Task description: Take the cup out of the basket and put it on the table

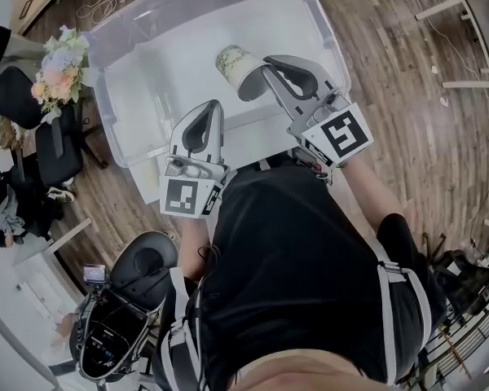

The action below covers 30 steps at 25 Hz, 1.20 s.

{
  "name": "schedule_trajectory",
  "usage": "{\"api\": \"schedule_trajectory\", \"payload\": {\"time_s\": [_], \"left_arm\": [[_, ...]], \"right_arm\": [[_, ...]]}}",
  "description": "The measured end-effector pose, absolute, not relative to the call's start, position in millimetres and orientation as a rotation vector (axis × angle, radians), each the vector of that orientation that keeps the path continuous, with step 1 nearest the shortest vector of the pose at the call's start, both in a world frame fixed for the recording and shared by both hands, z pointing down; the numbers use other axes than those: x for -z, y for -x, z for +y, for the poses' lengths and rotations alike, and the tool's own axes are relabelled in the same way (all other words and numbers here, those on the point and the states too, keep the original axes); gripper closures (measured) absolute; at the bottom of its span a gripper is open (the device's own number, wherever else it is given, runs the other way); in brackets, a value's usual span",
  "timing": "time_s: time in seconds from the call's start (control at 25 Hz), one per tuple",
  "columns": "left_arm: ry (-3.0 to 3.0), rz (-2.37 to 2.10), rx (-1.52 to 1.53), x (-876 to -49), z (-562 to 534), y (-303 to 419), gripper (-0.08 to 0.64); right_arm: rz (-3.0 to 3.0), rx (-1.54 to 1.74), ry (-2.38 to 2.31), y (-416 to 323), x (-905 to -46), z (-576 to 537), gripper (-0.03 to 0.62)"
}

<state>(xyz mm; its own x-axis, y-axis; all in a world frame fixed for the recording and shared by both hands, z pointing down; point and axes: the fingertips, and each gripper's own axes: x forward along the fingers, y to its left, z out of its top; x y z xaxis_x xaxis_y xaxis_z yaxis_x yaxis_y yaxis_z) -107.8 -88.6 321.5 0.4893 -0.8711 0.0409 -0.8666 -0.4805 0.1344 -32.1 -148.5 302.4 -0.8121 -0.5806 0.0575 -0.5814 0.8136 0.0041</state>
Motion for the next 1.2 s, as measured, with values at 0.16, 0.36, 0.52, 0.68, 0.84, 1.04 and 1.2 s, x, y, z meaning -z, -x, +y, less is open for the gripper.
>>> {"api": "schedule_trajectory", "payload": {"time_s": [0.16, 0.36, 0.52, 0.68, 0.84, 1.04, 1.2], "left_arm": [[-2.591, -1.514, 0.045, -321.8, -88.6, 103.3, 0.543], [-2.567, -1.534, 0.023, -323.2, -85.2, 94.8, 0.543], [-2.537, -1.578, 0.017, -324.9, -80.6, 83.5, 0.543], [-2.488, -1.653, 0.013, -326.2, -71.9, 70.1, 0.543], [-2.437, -1.729, 0.024, -329.1, -60.6, 61.8, 0.543], [-2.429, -1.750, 0.026, -327.4, -43.3, 66.3, 0.542], [-2.455, -1.738, 0.036, -324.4, -28.8, 75.8, 0.543]], "right_arm": [[-2.974, -0.101, -0.949, 27.5, -315.3, -136.0, 0.561], [-2.987, -0.137, -0.931, 17.4, -317.8, -132.6, 0.561], [-3.008, -0.149, -0.864, 11.4, -320.8, -130.5, 0.561], [-3.031, -0.141, -0.780, 1.6, -323.8, -123.8, 0.561], [-3.057, -0.153, -0.720, -7.8, -325.6, -121.0, 0.561], [-3.057, -0.166, -0.728, -2.6, -325.8, -114.4, 0.561], [-3.059, -0.169, -0.752, 7.4, -325.4, -100.2, 0.561]]}}
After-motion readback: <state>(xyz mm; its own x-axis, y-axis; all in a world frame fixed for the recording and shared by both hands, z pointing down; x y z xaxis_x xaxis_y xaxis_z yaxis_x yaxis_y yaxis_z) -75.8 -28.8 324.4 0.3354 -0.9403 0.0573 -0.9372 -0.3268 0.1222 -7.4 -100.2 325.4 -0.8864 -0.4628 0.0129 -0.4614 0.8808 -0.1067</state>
